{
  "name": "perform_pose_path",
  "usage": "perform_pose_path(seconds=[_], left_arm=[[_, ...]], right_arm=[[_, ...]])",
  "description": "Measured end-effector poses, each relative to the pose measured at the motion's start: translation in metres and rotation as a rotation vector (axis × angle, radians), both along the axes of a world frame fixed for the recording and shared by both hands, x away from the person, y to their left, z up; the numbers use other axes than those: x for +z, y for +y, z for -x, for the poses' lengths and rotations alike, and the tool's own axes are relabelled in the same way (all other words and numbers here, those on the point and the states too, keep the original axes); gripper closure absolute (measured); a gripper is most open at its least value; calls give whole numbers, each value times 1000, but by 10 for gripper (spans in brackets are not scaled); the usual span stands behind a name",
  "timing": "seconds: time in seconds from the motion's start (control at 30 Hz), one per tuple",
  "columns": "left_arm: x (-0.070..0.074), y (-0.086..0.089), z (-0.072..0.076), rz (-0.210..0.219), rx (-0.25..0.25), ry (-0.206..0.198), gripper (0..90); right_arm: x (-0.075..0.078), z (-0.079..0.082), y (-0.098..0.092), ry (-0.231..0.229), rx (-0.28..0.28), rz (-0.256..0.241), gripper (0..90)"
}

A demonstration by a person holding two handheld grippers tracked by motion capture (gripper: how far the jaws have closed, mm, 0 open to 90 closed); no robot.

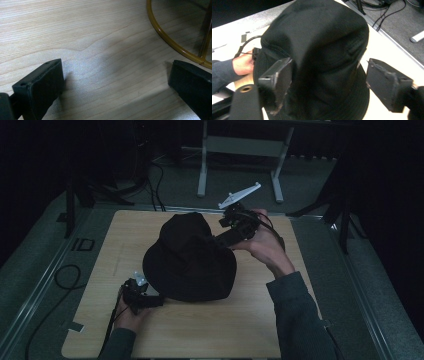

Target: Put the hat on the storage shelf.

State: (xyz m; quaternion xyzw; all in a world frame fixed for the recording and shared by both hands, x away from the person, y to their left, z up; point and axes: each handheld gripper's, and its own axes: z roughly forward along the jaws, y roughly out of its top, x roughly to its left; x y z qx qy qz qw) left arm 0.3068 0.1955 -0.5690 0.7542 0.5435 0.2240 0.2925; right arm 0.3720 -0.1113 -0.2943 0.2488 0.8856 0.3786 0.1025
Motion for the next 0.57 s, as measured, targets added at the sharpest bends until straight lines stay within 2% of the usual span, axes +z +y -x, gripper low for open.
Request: perform_pose_path(seconds=[0.13, 0.23, 0.27, 0.57], left_arm=[[0, 0, 0, -1, -1, 1, 3], [0, 0, 0, -2, -2, 3, 3], [0, 0, 0, -1, -1, 3, 3], [0, 0, 0, 1, 1, 0, 3]], right_arm=[[-8, 1, -7, 5, -24, 9, 154], [-10, 2, -9, 7, -20, 10, 147], [-16, 5, -14, 10, -23, 11, 142], [-34, 13, -22, 23, -17, 23, 130]])
